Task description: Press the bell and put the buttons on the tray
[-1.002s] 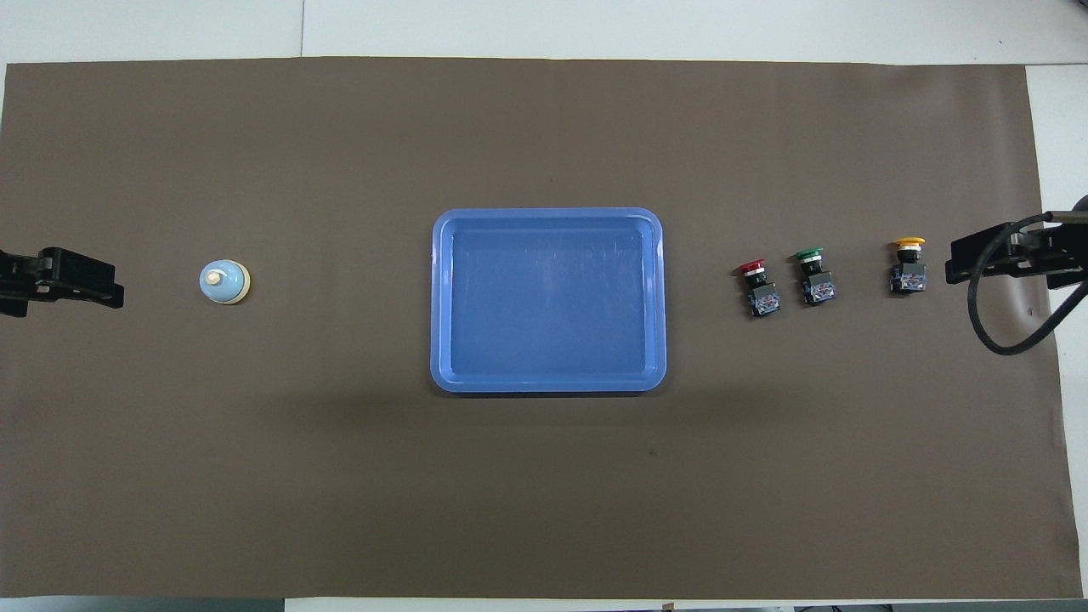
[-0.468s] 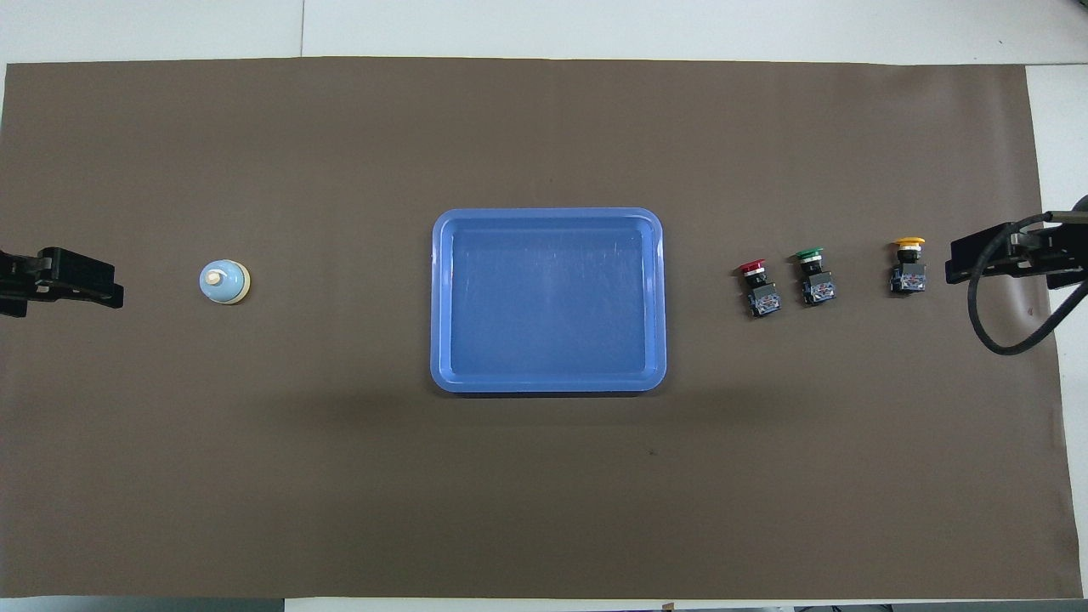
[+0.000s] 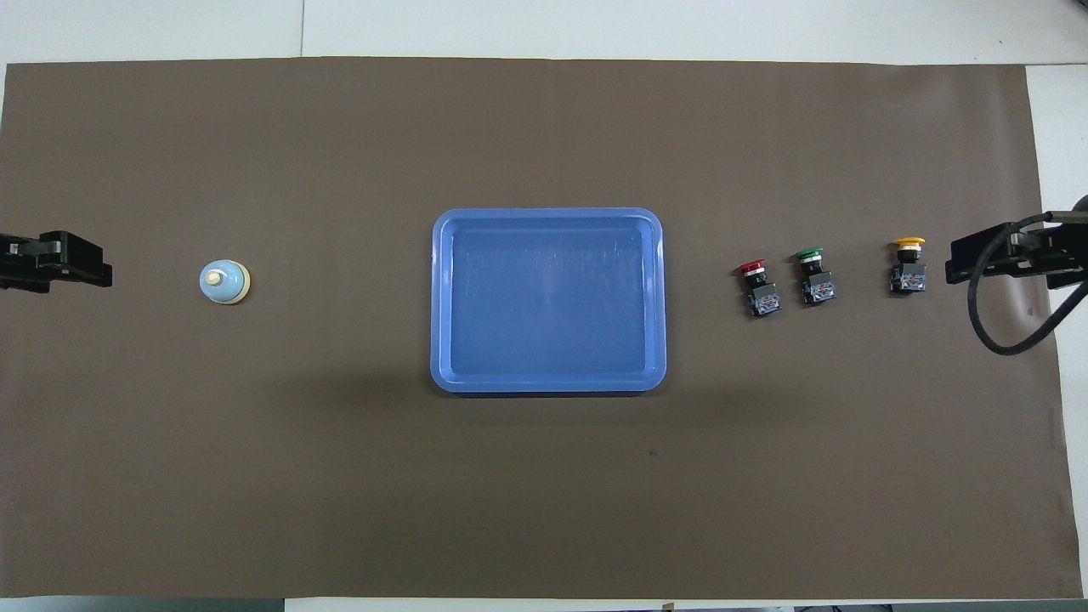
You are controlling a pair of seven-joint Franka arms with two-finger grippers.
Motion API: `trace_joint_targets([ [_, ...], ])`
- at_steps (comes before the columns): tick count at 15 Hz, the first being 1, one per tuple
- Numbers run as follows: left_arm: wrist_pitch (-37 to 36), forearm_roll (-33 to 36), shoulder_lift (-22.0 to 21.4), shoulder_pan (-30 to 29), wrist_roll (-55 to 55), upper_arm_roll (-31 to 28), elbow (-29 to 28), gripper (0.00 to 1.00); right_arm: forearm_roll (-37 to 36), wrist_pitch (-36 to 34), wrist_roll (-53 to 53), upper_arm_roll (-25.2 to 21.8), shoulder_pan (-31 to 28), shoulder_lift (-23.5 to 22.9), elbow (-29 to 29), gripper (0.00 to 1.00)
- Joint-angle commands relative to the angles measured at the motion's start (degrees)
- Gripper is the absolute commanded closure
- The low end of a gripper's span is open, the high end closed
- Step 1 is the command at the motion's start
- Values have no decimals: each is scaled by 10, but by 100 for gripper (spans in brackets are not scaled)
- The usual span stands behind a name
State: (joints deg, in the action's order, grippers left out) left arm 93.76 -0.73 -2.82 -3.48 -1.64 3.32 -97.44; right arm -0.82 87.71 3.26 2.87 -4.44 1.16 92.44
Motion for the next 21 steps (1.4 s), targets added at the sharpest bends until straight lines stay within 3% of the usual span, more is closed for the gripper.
trace_joint_targets([
  [1, 20, 10, -18, -14, 1, 2, -28, 100, 9, -3, -12, 4, -7, 14, 14, 0],
  [7, 48, 10, -4, -14, 2, 1, -35, 100, 8, -3, -12, 4, -7, 14, 14, 0],
  [11, 137, 10, 2, -18, 5, 2, -111, 100, 9, -3, -12, 4, -7, 14, 14, 0],
  [15, 212, 10, 77, -8, 1, 2, -131, 100, 8, -3, -12, 4, -7, 14, 14, 0],
  [21, 305, 10, 129, -14, -3, 2, -142, 100, 8, -3, -12, 4, -7, 14, 14, 0],
])
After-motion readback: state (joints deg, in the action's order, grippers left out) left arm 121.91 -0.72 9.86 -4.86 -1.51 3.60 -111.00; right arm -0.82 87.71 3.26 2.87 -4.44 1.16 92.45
